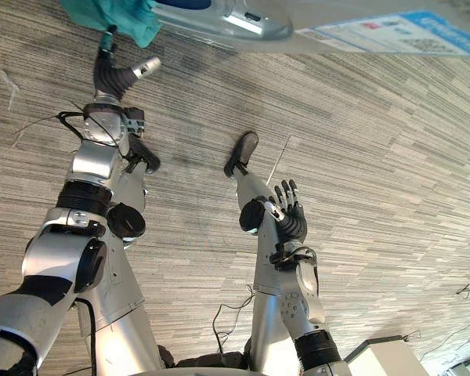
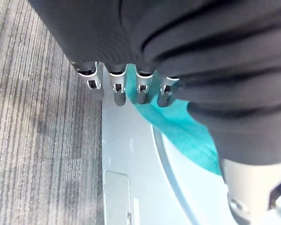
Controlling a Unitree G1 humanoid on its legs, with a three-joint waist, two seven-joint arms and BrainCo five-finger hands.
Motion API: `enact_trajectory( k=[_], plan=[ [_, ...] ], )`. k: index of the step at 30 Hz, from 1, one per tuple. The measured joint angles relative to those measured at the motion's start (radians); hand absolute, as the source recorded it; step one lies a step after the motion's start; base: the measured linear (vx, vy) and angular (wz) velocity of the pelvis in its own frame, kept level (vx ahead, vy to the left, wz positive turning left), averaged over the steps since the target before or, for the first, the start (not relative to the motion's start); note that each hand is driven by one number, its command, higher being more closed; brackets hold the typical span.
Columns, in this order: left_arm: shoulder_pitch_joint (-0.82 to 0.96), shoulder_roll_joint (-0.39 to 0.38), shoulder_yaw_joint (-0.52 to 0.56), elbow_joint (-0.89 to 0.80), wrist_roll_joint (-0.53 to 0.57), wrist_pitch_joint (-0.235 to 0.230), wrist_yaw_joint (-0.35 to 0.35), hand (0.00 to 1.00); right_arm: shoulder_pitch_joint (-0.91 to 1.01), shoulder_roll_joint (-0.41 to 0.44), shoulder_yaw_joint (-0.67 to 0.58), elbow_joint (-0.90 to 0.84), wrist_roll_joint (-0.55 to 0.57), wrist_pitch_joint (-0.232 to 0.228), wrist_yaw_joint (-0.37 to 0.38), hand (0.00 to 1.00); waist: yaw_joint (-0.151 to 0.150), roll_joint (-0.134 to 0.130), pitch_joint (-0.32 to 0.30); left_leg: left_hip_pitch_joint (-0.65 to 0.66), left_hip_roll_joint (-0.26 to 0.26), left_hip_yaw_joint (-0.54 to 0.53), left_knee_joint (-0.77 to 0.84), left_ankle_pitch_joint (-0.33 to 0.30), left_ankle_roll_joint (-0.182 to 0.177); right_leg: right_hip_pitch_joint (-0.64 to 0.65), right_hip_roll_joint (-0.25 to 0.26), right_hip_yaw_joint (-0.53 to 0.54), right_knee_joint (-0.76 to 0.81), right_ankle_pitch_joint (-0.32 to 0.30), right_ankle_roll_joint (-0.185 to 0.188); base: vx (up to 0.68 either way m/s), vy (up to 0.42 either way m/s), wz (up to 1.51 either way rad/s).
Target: Pick up the laundry basket with both hands and put the clothes into the washing machine.
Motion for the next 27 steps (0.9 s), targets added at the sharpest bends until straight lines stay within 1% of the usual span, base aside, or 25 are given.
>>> enact_trajectory(
  k=[1,2,3,6,8,9,10,12,15,17,19,21,23,25,27],
  plan=[
    [-0.002,0.000,0.000,0.004,0.015,0.004,-0.008,0.00,0.000,0.000,0.000,0.000,0.008,0.003,0.008,0.00,0.000,0.000,0.000,0.000,0.003,0.002,0.010,0.000,0.001,0.002,0.000,0.002,0.000,0.007,0.001,-0.05,0.018,-0.17],
    [-0.011,-0.003,0.000,0.022,0.044,0.013,-0.019,1.00,0.000,0.000,0.000,0.001,0.011,0.012,0.018,0.00,0.000,0.000,0.000,0.000,0.012,0.009,0.025,-0.006,0.010,0.006,0.000,0.002,-0.004,0.022,-0.003,-0.04,0.010,-0.15],
    [-0.022,-0.003,0.001,0.037,0.064,0.029,-0.026,1.00,0.000,0.000,0.000,0.001,0.015,0.016,0.021,0.00,-0.001,0.000,0.000,0.000,0.016,0.012,0.034,-0.013,0.023,0.007,0.000,0.003,-0.008,0.035,-0.001,-0.03,0.006,-0.15],
    [-0.050,-0.002,0.014,0.055,0.089,0.058,-0.022,1.00,0.000,-0.003,-0.001,0.002,0.019,0.019,0.034,0.00,0.002,-0.001,0.000,0.000,0.024,0.015,0.053,-0.023,0.040,0.012,0.002,0.004,-0.015,0.058,-0.005,-0.03,-0.004,-0.11],
    [-0.087,-0.003,0.017,0.053,0.087,0.061,0.008,1.00,0.001,-0.005,0.000,0.000,0.019,0.018,0.040,0.00,0.001,-0.001,-0.001,0.000,0.025,0.020,0.053,-0.025,0.042,0.012,0.002,0.004,-0.020,0.058,-0.005,-0.04,-0.018,-0.06],
    [-0.115,-0.009,0.035,0.048,0.083,0.061,0.044,1.00,0.003,-0.006,0.000,0.001,0.019,0.017,0.039,0.00,0.000,-0.001,-0.001,0.000,0.024,0.023,0.050,-0.026,0.043,0.012,0.003,0.004,-0.026,0.059,-0.003,-0.04,-0.019,-0.04],
    [-0.120,-0.012,0.039,0.045,0.083,0.061,0.052,1.00,0.003,-0.006,0.000,0.001,0.019,0.016,0.039,0.00,-0.001,-0.001,-0.001,0.000,0.024,0.023,0.049,-0.026,0.043,0.012,0.003,0.004,-0.027,0.060,-0.002,-0.04,-0.021,-0.01],
    [-0.132,-0.013,0.052,-0.004,0.070,0.053,0.114,1.00,0.009,-0.007,0.001,0.001,0.019,0.010,0.038,0.00,-0.008,-0.001,-0.001,0.000,0.019,0.025,0.045,-0.026,0.043,0.012,0.000,0.004,-0.028,0.061,-0.001,-0.05,-0.023,0.03],
    [-0.133,-0.011,0.054,-0.020,0.042,0.049,0.157,1.00,0.035,-0.012,0.001,-0.004,0.019,0.001,0.037,0.00,-0.009,-0.001,-0.001,0.004,0.016,0.028,0.044,-0.025,0.041,0.012,-0.003,0.007,-0.029,0.072,-0.007,-0.05,-0.024,0.04],
    [-0.127,-0.009,0.054,-0.056,0.040,0.046,0.200,1.00,0.040,-0.023,0.001,0.003,0.018,-0.008,0.034,0.00,-0.008,-0.001,-0.001,0.011,0.015,0.032,0.043,-0.021,0.046,0.015,-0.003,0.010,-0.029,0.076,-0.009,-0.07,-0.033,0.00],
    [-0.126,-0.004,0.056,-0.080,0.040,0.044,0.224,1.00,0.040,-0.027,0.001,0.012,0.016,-0.012,0.034,0.00,-0.005,-0.001,0.000,0.025,0.015,0.038,0.039,-0.015,0.066,0.023,-0.003,0.016,-0.028,0.080,-0.006,-0.08,-0.039,-0.04],
    [-0.124,0.006,0.058,-0.099,0.042,0.039,0.244,1.00,0.041,-0.027,0.001,0.020,0.013,-0.014,0.033,0.00,-0.006,-0.001,0.000,0.048,0.015,0.043,0.035,-0.013,0.070,0.040,-0.002,0.019,-0.029,0.084,-0.006,-0.07,-0.044,-0.03],
    [-0.119,0.012,0.084,-0.120,0.044,0.033,0.264,1.00,0.041,-0.027,0.001,0.032,0.006,-0.023,0.027,0.00,-0.007,-0.001,-0.001,0.080,0.015,0.045,0.027,-0.010,0.075,0.068,0.003,0.020,-0.036,0.085,-0.008,-0.06,-0.051,-0.02],
    [-0.116,0.013,0.094,-0.131,0.045,0.019,0.275,1.00,0.043,-0.031,0.001,0.041,0.005,-0.029,0.016,0.00,-0.006,-0.001,-0.001,0.094,0.016,0.045,0.020,-0.010,0.074,0.083,0.010,0.019,-0.049,0.085,-0.009,-0.06,-0.049,-0.03],
    [-0.116,0.014,0.095,-0.137,0.044,0.016,0.283,1.00,0.044,-0.037,-0.001,0.047,0.003,-0.029,0.013,0.00,-0.005,-0.001,-0.001,0.098,0.015,0.045,0.015,-0.010,0.074,0.088,0.013,0.020,-0.054,0.085,-0.009,-0.05,-0.039,-0.01]
  ],
)
